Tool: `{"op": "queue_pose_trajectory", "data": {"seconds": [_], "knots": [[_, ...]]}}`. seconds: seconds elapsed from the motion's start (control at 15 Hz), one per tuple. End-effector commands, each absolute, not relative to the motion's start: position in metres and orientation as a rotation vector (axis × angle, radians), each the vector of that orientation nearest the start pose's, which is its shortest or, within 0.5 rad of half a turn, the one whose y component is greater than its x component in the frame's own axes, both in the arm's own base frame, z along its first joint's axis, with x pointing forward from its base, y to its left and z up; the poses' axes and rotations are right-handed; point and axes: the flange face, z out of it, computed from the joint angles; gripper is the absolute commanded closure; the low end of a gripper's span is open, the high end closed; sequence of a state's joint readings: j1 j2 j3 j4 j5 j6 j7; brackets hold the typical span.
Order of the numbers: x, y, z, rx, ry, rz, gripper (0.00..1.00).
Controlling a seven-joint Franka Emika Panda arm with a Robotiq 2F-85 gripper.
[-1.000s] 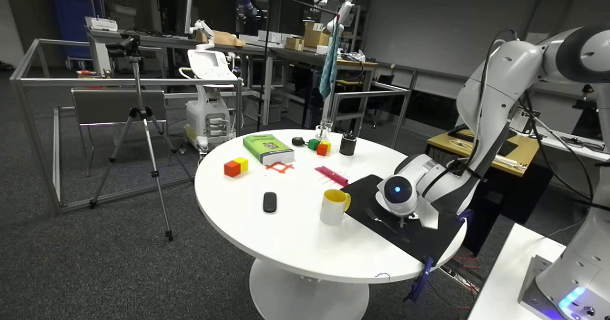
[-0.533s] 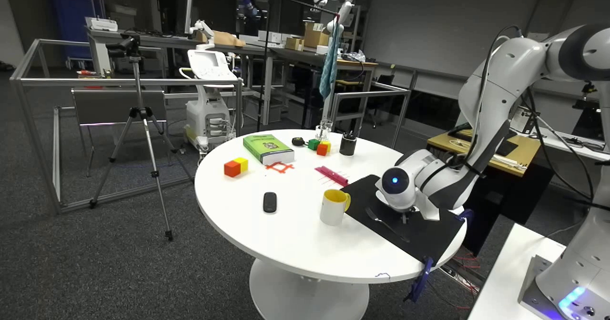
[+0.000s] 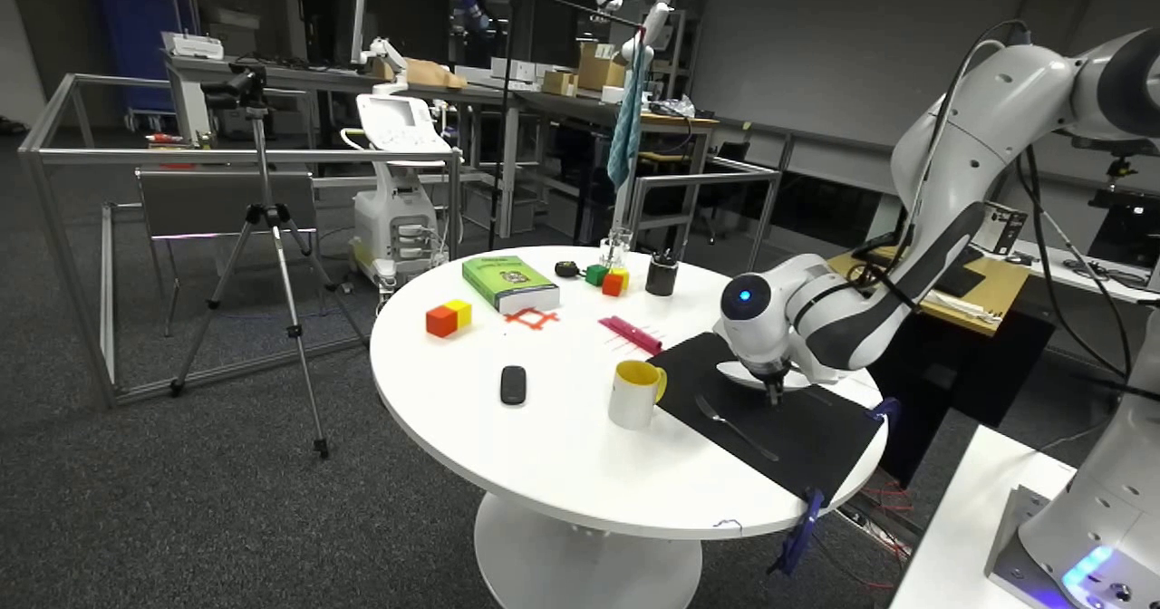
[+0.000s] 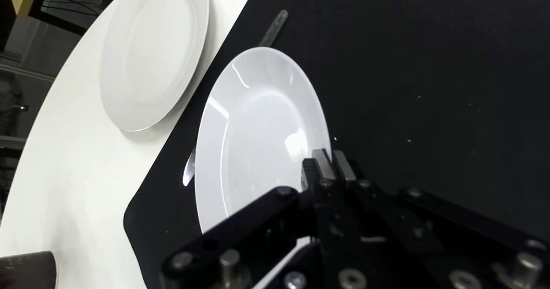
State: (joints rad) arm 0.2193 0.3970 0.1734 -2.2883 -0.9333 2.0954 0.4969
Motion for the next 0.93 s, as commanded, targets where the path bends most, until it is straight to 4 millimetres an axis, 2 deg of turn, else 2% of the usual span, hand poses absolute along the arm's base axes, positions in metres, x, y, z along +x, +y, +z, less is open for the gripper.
{"op": "queue_pose_trajectory", "data": {"seconds": [0.0, 0.47, 0.87], "knots": [[0.450, 0.154, 0.186, 2.252, 0.716, -0.270, 0.99], [0.442, 0.178, 0.210, 2.188, 0.710, -0.210, 0.99], [0.430, 0.218, 0.237, 2.207, 0.760, -0.117, 0.99]]}}
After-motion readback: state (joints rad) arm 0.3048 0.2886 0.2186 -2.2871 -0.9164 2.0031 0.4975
